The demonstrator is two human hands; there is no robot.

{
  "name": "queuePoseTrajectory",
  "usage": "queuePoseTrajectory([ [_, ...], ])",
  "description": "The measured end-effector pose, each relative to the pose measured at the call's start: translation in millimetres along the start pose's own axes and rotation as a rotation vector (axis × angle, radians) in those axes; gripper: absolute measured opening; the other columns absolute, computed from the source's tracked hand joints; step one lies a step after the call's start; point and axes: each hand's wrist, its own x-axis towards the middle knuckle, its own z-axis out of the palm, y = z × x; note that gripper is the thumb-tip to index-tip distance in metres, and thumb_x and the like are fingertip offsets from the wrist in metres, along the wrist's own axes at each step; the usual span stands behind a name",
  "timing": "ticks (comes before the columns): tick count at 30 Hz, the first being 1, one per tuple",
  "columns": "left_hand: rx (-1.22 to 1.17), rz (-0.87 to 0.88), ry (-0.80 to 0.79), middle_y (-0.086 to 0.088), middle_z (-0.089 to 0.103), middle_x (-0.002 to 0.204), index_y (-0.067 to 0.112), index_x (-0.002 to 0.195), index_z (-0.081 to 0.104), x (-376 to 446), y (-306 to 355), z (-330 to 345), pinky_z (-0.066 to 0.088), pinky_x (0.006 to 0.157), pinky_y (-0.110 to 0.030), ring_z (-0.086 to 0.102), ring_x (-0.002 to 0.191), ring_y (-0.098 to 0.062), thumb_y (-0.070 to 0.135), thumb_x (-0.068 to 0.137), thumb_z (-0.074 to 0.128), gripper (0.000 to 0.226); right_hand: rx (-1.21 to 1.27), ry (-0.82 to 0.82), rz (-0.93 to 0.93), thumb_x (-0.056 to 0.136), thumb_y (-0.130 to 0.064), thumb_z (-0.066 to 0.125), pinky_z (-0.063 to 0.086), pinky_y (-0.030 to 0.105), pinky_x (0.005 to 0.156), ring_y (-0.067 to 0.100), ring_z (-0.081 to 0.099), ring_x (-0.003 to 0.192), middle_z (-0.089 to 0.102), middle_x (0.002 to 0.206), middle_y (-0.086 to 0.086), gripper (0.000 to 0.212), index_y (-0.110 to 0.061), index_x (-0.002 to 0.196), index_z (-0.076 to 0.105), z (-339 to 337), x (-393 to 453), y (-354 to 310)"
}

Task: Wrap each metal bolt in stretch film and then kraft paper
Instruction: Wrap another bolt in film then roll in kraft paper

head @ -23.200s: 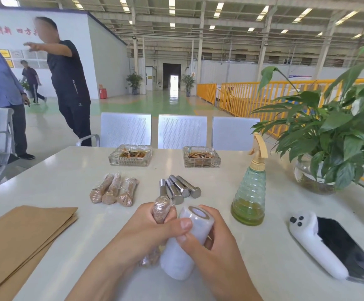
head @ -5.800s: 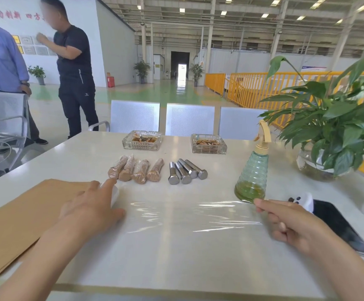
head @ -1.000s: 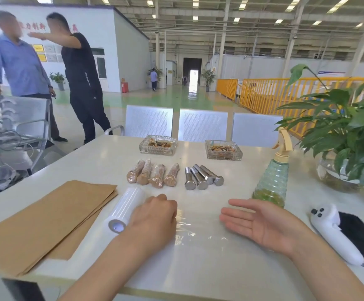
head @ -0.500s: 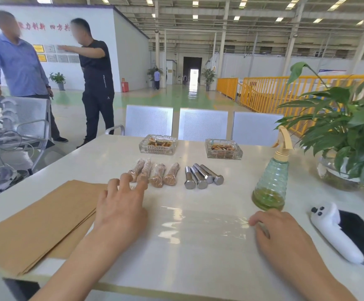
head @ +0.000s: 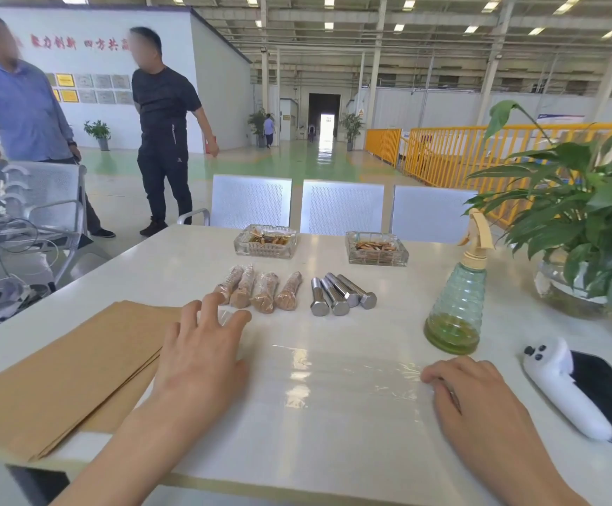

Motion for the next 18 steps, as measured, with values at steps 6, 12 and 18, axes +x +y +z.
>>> queuePoseTrajectory([
  [6,-0.041,0.018,0.084,0.003,0.028,0.152,0.041,0.145,0.037,-6,2,-4,0.037,0.105,-0.039,0.033,0.138,-0.025,0.048,0.097,0.048,0.05,0.114,0.117,0.038,0.095,-0.015,0.06,0.042,0.035,0.085,0.002,0.039,0.101,0.059,0.103,-0.029,0.026,-0.038,0.096,0.07,-3,-2,0],
  [12,-0.303,-0.263,0.153,-0.002,0.061,0.121,0.027,0.124,0.064,23,-61,-1,0.048,0.079,-0.041,0.058,0.109,-0.033,0.02,0.097,0.048,0.033,0.152,0.114,0.053,0.094,-0.011,0.062,0.044,0.035,0.083,0.006,0.044,0.097,0.061,0.099,-0.025,0.027,-0.037,0.093,0.069,0,-2,4],
  [18,-0.222,-0.317,-0.135,0.002,0.06,0.096,0.022,0.074,0.059,35,-92,21,0.053,0.078,-0.036,0.056,0.089,-0.021,0.037,0.087,0.059,0.02,0.139,0.058,0.066,0.096,-0.018,0.058,0.042,0.031,0.081,0.005,0.046,0.097,0.06,0.099,-0.027,0.024,-0.041,0.093,0.065,1,-1,4],
])
